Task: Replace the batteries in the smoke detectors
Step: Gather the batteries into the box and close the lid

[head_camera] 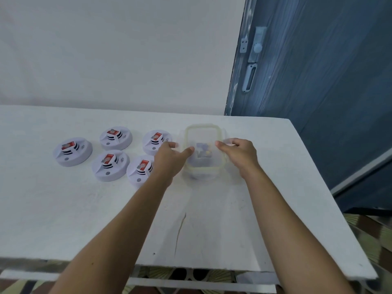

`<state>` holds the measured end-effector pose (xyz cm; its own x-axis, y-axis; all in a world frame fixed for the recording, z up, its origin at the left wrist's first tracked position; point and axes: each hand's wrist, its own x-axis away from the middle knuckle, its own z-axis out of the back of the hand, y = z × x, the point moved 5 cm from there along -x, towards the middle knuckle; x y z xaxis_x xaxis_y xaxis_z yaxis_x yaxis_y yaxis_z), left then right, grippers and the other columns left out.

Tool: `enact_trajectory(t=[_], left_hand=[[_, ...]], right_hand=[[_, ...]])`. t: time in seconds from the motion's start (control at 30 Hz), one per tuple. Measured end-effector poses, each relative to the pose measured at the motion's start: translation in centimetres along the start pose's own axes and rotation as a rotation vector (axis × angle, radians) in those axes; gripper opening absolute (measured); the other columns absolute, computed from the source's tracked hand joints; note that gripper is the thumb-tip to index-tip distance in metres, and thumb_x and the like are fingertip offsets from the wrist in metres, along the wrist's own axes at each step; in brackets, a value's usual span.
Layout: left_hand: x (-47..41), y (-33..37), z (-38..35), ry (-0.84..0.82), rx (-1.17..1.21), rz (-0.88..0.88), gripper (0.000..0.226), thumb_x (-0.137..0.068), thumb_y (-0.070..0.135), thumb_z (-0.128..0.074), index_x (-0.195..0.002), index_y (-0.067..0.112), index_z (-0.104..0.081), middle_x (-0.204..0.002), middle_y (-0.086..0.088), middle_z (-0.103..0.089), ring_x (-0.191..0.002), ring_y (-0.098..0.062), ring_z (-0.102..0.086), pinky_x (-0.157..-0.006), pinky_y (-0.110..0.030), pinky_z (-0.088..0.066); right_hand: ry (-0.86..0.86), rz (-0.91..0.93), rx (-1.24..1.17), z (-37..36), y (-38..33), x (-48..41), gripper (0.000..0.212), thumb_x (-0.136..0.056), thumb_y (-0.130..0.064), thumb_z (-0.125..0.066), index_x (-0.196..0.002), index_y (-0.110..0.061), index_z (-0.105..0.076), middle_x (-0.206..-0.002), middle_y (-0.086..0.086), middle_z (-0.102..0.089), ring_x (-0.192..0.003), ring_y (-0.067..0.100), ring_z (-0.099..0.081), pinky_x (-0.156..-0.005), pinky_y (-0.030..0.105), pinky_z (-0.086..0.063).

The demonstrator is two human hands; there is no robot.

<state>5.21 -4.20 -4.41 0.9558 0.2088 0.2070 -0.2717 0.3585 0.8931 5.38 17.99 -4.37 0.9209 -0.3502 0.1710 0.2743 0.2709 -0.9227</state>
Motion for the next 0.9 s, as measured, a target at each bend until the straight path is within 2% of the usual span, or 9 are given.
enact_trajectory(t=[0.07, 0.17, 0.23, 0.3, 0.43, 0.53, 0.67, 0.77, 0.9], left_hand=[[-0.1, 0.0, 0.0, 0.009, -0.011, -0.007, 0.064, -0.078, 0.048, -0.076, -0.127, 0.014, -0.051, -0.11, -0.002, -0.058, -0.099, -0.021, -0.059, -0.083, -0.034, -0.05], [-0.5, -0.2, -0.3, -0.039, 0.025, 0.032, 0.065, -0.078, 0.044, -0.078, -0.127, 0.013, -0.048, -0.112, -0.002, -0.055, -0.099, -0.024, -0.061, -0.086, -0.044, -0.057], [-0.5, -0.1, -0.5, -0.091, 0.076, 0.068, 0.06, -0.08, 0.037, -0.077, -0.126, 0.012, -0.046, -0.112, -0.003, -0.053, -0.098, -0.023, -0.06, -0.079, -0.04, -0.06], [-0.5, 0.0, -0.5, -0.116, 0.119, 0.088, 0.056, -0.083, 0.031, -0.076, -0.126, 0.011, -0.045, -0.106, -0.001, -0.051, -0.098, -0.023, -0.06, -0.073, -0.036, -0.06], [-0.6, 0.2, -0.5, -0.165, 0.206, 0.117, 0.05, -0.085, 0.021, -0.074, -0.125, 0.011, -0.045, -0.101, 0.002, -0.051, -0.091, -0.019, -0.06, -0.068, -0.033, -0.06], [-0.5, 0.1, -0.4, -0.158, 0.226, 0.112, 0.053, -0.083, 0.02, -0.076, -0.124, 0.012, -0.044, -0.115, -0.005, -0.052, -0.099, -0.024, -0.06, -0.07, -0.036, -0.06], [-0.6, -0.1, -0.2, -0.103, 0.126, 0.02, 0.054, -0.082, 0.026, -0.078, -0.126, 0.011, -0.05, -0.117, -0.003, -0.054, -0.1, -0.025, -0.061, -0.071, -0.037, -0.061], [-0.5, -0.6, -0.6, -0.136, 0.16, 0.0, 0.037, -0.084, 0.03, -0.076, -0.109, 0.006, -0.062, -0.104, -0.007, -0.068, -0.095, -0.026, -0.068, -0.075, -0.043, -0.061], [-0.3, -0.8, -0.8, -0.16, 0.245, 0.029, 0.026, -0.089, 0.024, -0.07, -0.106, 0.005, -0.067, -0.091, -0.006, -0.071, -0.089, -0.022, -0.07, -0.075, -0.043, -0.061]], right_hand=[[0.019, -0.005, 0.013, -0.2, 0.4, -0.3, 0.047, -0.079, -0.048, -0.08, -0.111, -0.015, -0.072, -0.112, -0.005, -0.068, -0.098, 0.016, -0.064, -0.082, 0.03, -0.053], [-0.034, -0.078, -0.083, -0.6, 1.0, -0.8, 0.041, -0.078, -0.044, -0.083, -0.103, -0.014, -0.071, -0.11, 0.002, -0.07, -0.092, 0.017, -0.069, -0.067, 0.03, -0.06], [-0.088, -0.113, -0.109, -0.9, 1.1, -0.9, 0.039, -0.079, -0.041, -0.082, -0.102, -0.013, -0.069, -0.109, 0.004, -0.07, -0.093, 0.019, -0.07, -0.057, 0.026, -0.057], [-0.125, -0.127, -0.116, -1.1, 1.2, -1.0, 0.037, -0.081, -0.039, -0.082, -0.103, -0.012, -0.068, -0.109, 0.004, -0.07, -0.094, 0.019, -0.07, -0.055, 0.024, -0.055], [-0.156, -0.14, -0.123, -1.3, 1.4, -1.1, 0.039, -0.081, -0.037, -0.083, -0.105, -0.011, -0.067, -0.111, 0.005, -0.07, -0.098, 0.021, -0.069, -0.06, 0.026, -0.057], [-0.148, -0.14, -0.131, -1.2, 1.3, -1.0, 0.044, -0.08, -0.036, -0.083, -0.11, -0.011, -0.063, -0.113, 0.003, -0.067, -0.097, 0.018, -0.068, -0.058, 0.025, -0.056], [-0.12, -0.15, -0.143, -1.0, 1.3, -0.9, 0.058, -0.078, -0.036, -0.086, -0.121, -0.019, -0.051, -0.118, 0.002, -0.06, -0.103, 0.019, -0.066, -0.062, 0.029, -0.058], [-0.146, -0.159, -0.172, -1.2, 1.6, -0.9, 0.06, -0.078, -0.037, -0.085, -0.123, -0.02, -0.05, -0.119, 0.005, -0.063, -0.101, 0.019, -0.068, -0.065, 0.03, -0.06], [-0.139, -0.144, -0.157, -1.2, 1.5, -1.0, 0.059, -0.079, -0.037, -0.084, -0.123, -0.02, -0.049, -0.119, 0.005, -0.061, -0.103, 0.02, -0.066, -0.074, 0.033, -0.061]])
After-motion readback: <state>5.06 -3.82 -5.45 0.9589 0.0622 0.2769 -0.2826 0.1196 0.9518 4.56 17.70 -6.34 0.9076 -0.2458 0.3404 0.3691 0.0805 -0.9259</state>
